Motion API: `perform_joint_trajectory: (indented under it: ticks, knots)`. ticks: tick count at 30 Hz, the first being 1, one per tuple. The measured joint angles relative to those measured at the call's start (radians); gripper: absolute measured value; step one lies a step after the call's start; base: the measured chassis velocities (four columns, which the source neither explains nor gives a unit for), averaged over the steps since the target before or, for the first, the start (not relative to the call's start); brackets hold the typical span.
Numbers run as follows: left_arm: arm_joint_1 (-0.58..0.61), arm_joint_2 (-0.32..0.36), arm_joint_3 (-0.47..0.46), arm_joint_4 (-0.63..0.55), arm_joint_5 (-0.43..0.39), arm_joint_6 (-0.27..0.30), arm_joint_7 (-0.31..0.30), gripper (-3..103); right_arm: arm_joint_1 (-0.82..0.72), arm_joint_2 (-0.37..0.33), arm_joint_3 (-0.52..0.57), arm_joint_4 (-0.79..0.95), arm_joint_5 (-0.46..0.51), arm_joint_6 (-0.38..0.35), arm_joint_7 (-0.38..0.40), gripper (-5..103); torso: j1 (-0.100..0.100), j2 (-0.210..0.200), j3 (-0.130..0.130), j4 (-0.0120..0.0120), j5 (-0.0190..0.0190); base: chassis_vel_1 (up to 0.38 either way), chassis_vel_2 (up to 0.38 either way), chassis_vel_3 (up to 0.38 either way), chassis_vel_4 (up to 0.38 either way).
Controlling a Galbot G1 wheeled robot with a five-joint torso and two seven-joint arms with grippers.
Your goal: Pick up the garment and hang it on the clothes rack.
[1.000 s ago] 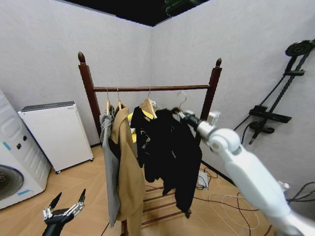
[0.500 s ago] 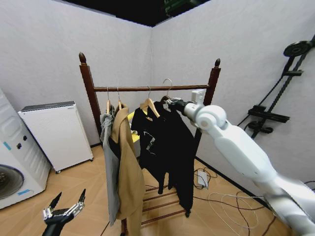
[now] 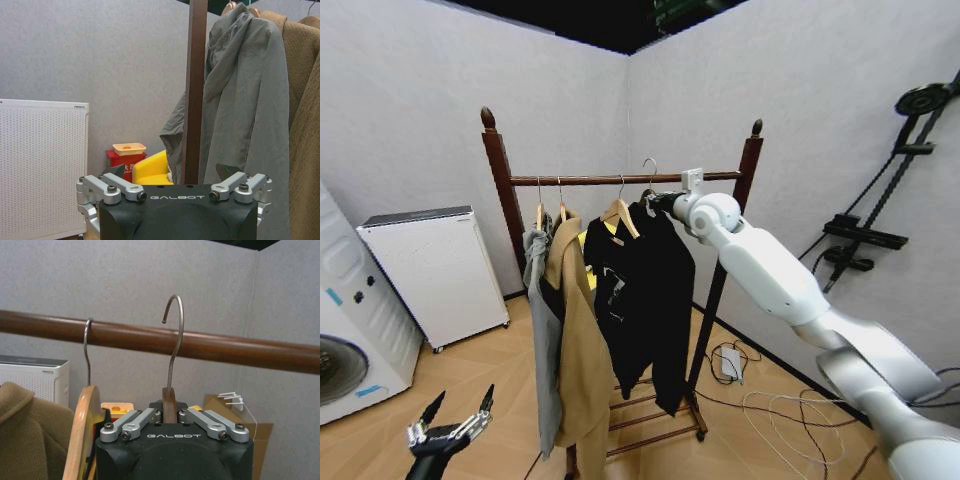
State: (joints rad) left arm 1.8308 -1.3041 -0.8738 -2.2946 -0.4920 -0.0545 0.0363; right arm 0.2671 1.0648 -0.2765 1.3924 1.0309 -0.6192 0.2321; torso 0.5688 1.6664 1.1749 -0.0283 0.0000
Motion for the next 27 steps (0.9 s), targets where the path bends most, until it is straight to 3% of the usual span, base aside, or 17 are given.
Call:
perform_joint_trajectory:
  ticks: [7, 9, 14, 17, 18, 21, 27]
  knots:
    - [0.0, 0.0, 0.0, 0.0, 0.0, 0.0, 0.0, 100, -0.023, 0.037, -0.007, -0.007, -0.032, -0.017, 0.008, 7, 0.0, 0.0, 0.0, 0.0, 0.0, 0.0, 0.0, 0.0, 0.0]
    - [0.0, 0.0, 0.0, 0.0, 0.0, 0.0, 0.0, 100, -0.029, 0.04, -0.005, -0.008, -0.041, -0.006, 0.008, 10, 0.0, 0.0, 0.0, -0.0002, 0.0, 0.0, 0.0, 0.0, 0.0]
    - [0.0, 0.0, 0.0, 0.0, 0.0, 0.0, 0.0, 100, -0.04, 0.04, 0.003, -0.003, -0.043, 0.027, 0.017, 27, 0.0, 0.0, 0.0, 0.0002, -0.0001, 0.0, 0.0, 0.0, 0.0]
    - [0.0, 0.0, 0.0, 0.0, 0.0, 0.0, 0.0, 100, -0.062, 0.005, 0.023, 0.051, -0.038, 0.037, 0.026, 44, 0.0, 0.0, 0.0, 0.0003, -0.0001, 0.0, 0.0, 0.0, 0.0]
    - [0.0, 0.0, 0.0, 0.0, 0.0, 0.0, 0.0, 100, -0.062, 0.005, 0.023, 0.051, -0.038, 0.037, 0.026, 44, 0.0, 0.0, 0.0, 0.0003, -0.0001, 0.0, 0.0, 0.0, 0.0]
    - [0.0, 0.0, 0.0, 0.0, 0.0, 0.0, 0.0, 100, -0.134, -0.074, 0.066, 0.197, -0.015, 0.036, 0.053, 60, 0.0, 0.0, 0.0, -0.0002, 0.0002, 0.0, 0.0, 0.0, 0.0]
    - [0.0, 0.0, 0.0, 0.0, 0.0, 0.0, 0.0, 100, -0.299, -0.168, 0.169, 0.392, 0.012, 0.018, 0.073, 77, 0.0, 0.0, 0.0, 0.0, 0.0003, 0.0, 0.0, 0.0, 0.0]
